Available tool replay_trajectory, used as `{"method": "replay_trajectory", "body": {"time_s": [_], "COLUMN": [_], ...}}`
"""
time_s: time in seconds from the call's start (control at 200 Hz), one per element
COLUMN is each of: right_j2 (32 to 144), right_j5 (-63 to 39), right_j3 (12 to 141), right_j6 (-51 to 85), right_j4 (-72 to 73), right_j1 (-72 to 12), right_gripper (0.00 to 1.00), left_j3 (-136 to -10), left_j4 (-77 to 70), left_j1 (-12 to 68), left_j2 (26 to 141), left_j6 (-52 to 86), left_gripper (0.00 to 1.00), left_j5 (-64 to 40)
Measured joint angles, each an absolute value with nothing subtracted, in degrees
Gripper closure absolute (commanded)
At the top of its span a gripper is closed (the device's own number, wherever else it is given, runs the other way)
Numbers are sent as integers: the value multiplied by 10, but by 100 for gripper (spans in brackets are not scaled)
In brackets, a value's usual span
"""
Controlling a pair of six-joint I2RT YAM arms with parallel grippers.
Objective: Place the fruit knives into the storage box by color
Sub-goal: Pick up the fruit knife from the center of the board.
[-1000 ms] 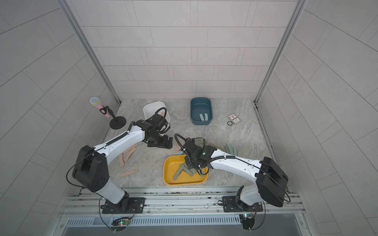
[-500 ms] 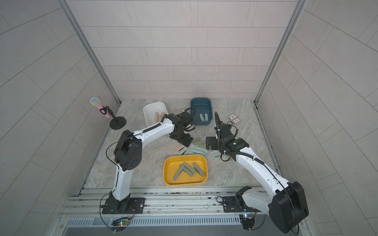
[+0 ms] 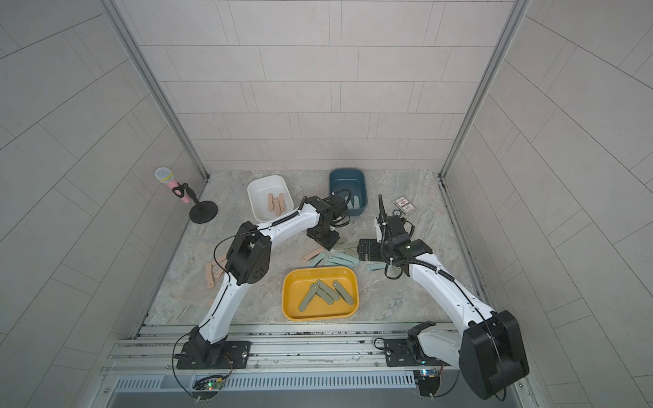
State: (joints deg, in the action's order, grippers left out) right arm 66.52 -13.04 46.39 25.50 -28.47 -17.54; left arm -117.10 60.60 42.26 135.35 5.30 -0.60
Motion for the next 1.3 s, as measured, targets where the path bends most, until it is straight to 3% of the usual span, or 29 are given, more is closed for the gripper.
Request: {"method": "replay_trajectory", "body": {"time_s": [0.61, 0.896, 1.301], "right_j2": [663, 658, 658], "right_j5": [-140, -139, -139], "right_j3": [464, 464, 464], "right_j6": [255, 255, 258], "right_j4": [-281, -281, -281], "right_j1": [-172, -170, -168], "right_gripper": [0, 0, 0], "left_j3": [-1209, -1219, -1224], "left_j4": [604, 597, 599], "left_j1": [430, 432, 425], "left_j2": [1393, 1401, 1401], "left_j6": [53, 57, 60], "left_gripper": [33, 65, 83], "left_j5": [-13, -37, -47]}}
